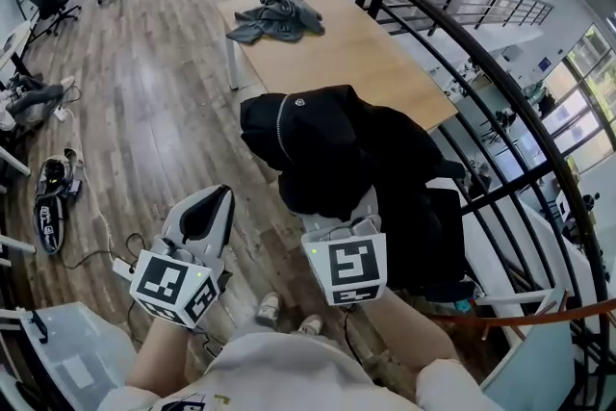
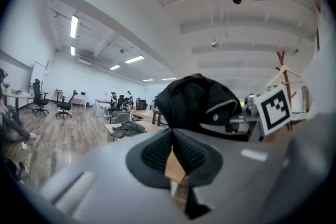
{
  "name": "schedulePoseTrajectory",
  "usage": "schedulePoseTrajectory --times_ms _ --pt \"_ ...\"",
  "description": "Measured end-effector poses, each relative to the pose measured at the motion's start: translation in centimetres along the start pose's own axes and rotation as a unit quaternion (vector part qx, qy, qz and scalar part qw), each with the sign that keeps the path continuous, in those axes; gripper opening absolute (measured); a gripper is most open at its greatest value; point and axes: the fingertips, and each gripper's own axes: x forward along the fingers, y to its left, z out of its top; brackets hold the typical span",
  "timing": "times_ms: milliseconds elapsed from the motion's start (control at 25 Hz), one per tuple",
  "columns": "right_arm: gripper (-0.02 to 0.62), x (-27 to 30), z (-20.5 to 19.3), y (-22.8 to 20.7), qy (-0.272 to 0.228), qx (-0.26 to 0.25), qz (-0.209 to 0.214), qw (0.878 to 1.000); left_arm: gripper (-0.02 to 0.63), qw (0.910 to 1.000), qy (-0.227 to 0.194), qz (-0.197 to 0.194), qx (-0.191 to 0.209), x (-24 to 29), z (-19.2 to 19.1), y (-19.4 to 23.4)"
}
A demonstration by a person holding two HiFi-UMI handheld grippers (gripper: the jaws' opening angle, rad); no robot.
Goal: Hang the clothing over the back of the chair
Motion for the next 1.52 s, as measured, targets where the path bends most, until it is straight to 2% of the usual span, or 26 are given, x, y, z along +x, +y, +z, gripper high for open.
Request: schedulePoseTrajectory --times_ms 280,480,680,960,1120,1280,1400,1520 --pt "0.183 2.3 -3.7 3.3 0.046 0.021 0.051 0.997 0.002 0.9998 0.002 0.011 -0.013 0.2 -0.2 1.4" --pt "0.187 3.2 -6.7 4.4 0.074 0.025 0.065 0.995 0.002 0.9981 -0.03 0.041 -0.035 -0.2 0.1 2.9" --pt "0.195 3.7 -10.2 6.0 0.119 -0.031 0.071 0.99 0.002 0.9988 -0.02 0.028 -0.034 0.2 -1.0 2.6" --pt "0.211 4.0 -13.1 7.1 0.163 -0.101 0.075 0.979 0.002 0.9994 0.013 0.016 -0.027 0.7 -3.7 1.9" --pt "0.247 3.6 -14.2 7.4 0.184 -0.136 0.085 0.97 0.003 0.9993 0.019 0.015 -0.027 0.8 -4.1 1.3" --pt "0.31 3.2 -14.6 8.4 0.197 -0.169 0.102 0.96 0.002 0.9993 0.029 0.005 -0.023 1.2 -5.0 1.5" --pt "0.404 1.9 -14.8 9.3 0.211 -0.204 0.129 0.947 0.002 0.9989 0.042 -0.003 -0.021 1.7 -6.0 1.3" --pt "0.46 0.6 -14.9 10.1 0.219 -0.226 0.151 0.937 0.002 0.9988 0.041 -0.002 -0.026 2.2 -6.5 1.2"
